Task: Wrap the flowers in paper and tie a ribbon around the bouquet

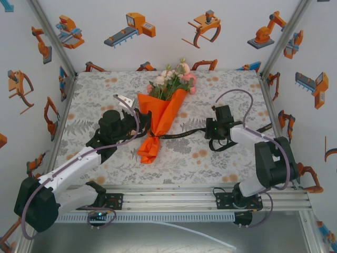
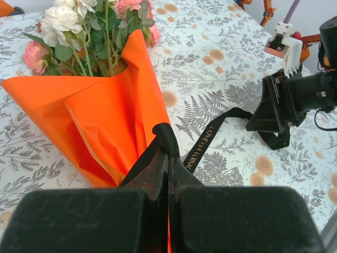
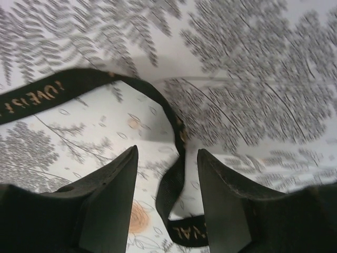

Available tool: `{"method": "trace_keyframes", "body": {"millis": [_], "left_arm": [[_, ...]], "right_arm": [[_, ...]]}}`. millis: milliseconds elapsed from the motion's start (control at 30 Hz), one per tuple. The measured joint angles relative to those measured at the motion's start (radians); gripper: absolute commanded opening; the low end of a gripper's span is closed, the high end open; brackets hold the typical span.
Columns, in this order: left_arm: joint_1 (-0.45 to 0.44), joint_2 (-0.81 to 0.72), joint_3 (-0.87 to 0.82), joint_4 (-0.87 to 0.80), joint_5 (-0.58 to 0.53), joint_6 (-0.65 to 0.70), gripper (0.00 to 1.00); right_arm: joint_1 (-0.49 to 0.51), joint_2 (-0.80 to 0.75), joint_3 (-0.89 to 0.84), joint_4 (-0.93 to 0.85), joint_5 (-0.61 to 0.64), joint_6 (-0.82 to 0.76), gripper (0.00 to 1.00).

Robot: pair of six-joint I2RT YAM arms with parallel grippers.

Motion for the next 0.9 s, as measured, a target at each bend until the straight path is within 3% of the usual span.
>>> {"method": "trace_keyframes", "body": {"millis": [67, 167, 233, 433, 633, 900], "left_arm": [[0.0, 0.002, 0.002, 0.0, 0.0, -0.002, 0.0], [-0.001, 0.003, 0.009, -0.007, 0.001, -0.003, 0.0], [-0.001, 0.003, 0.014, -0.009, 0.006, -0.004, 0.0], [-0.04, 0.004, 0.026, -0.015, 0.022, -0.018, 0.0], [-0.09, 0.034, 0.029, -0.012, 0.02, -0.019, 0.0], [-0.12, 0.069, 0.05, 0.004, 0.02, -0.022, 0.0]], "right_arm": [[0.0, 0.027, 0.021, 0.016, -0.016, -0.005, 0.35], [0.0, 0.043, 0.029, 0.036, -0.024, -0.017, 0.1], [0.0, 0.039, 0.029, 0.042, -0.023, -0.022, 0.0], [0.0, -0.158, 0.025, 0.041, -0.027, -0.025, 0.0], [0.002, -0.435, 0.021, 0.122, -0.166, 0.01, 0.0], [0.101, -0.444, 0.001, 0.175, -0.355, 0.061, 0.0]]}}
